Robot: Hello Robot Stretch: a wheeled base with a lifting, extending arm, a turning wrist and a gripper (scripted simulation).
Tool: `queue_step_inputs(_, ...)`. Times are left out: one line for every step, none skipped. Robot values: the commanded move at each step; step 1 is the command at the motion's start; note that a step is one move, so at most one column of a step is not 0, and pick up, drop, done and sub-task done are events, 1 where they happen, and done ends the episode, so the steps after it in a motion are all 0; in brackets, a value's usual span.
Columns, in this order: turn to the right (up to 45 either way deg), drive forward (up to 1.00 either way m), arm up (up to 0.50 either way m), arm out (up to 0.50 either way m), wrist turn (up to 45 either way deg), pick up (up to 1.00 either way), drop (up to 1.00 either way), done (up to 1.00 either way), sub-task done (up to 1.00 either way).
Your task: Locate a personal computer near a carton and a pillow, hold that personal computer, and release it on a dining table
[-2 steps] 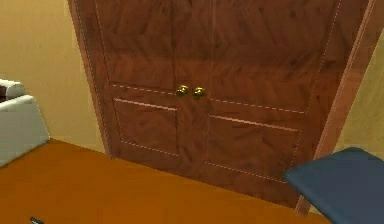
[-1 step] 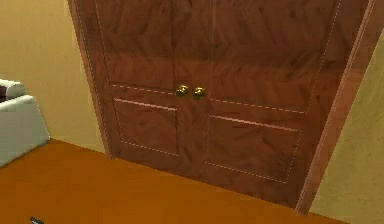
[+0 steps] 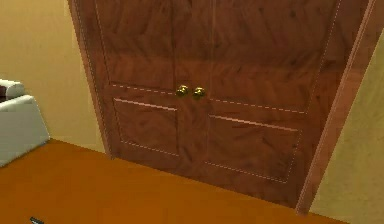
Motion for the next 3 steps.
queue_step_inputs(0.0, 0.0, -0.3, 0.0, 0.0, 0.0, 0.0, 0.0, 0.0)
queue_step_inputs(0.0, 0.0, 0.0, 0.0, 0.0, 0.0, 1.0, 0.0, 0.0)
queue_step_inputs(0.0, 0.0, 0.1, 0.0, 0.0, 0.0, 0.0, 0.0, 0.0)
